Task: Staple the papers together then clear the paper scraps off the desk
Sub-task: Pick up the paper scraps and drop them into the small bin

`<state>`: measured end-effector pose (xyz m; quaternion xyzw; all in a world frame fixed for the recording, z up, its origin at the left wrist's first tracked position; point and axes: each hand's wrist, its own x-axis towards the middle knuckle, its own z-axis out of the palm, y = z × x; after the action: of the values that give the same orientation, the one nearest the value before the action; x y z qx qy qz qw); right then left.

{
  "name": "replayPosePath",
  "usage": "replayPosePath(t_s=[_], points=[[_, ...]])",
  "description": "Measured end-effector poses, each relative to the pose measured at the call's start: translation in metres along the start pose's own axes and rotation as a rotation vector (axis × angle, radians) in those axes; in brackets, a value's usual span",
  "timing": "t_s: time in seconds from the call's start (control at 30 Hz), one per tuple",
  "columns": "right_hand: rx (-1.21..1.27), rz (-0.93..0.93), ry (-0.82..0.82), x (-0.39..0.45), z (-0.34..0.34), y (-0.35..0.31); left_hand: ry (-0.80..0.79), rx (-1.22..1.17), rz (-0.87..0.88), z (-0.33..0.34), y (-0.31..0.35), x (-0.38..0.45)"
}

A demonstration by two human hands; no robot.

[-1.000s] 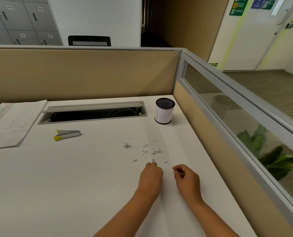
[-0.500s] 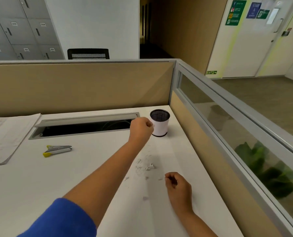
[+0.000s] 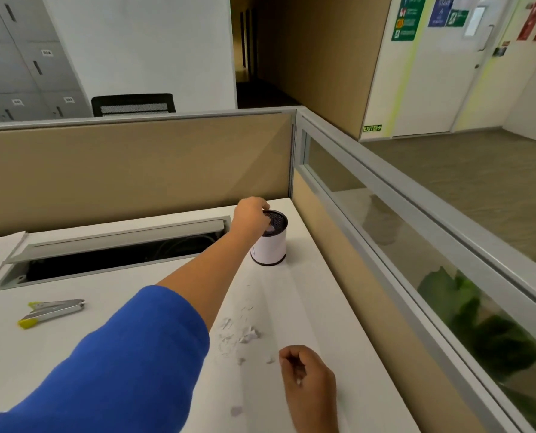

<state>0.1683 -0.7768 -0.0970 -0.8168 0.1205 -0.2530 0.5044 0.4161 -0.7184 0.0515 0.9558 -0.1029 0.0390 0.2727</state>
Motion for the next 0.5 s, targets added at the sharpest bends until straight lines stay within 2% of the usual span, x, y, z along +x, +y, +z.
replayPosePath(t_s=[0.2, 0.37, 0.5], points=[[0.021, 0.026, -0.057, 0.001, -0.007, -0.007, 0.117, -0.150, 0.018, -0.011, -0.022, -0.025], [0.010, 0.087, -0.077, 0.000, -0.008, -0.011, 0.218, -0.243, 0.022, -0.024, -0.061, -0.093], [-0.014, 0.075, -0.074, -0.001, -0.010, -0.016, 0.231, -0.196, -0.104, -0.016, -0.115, -0.165]])
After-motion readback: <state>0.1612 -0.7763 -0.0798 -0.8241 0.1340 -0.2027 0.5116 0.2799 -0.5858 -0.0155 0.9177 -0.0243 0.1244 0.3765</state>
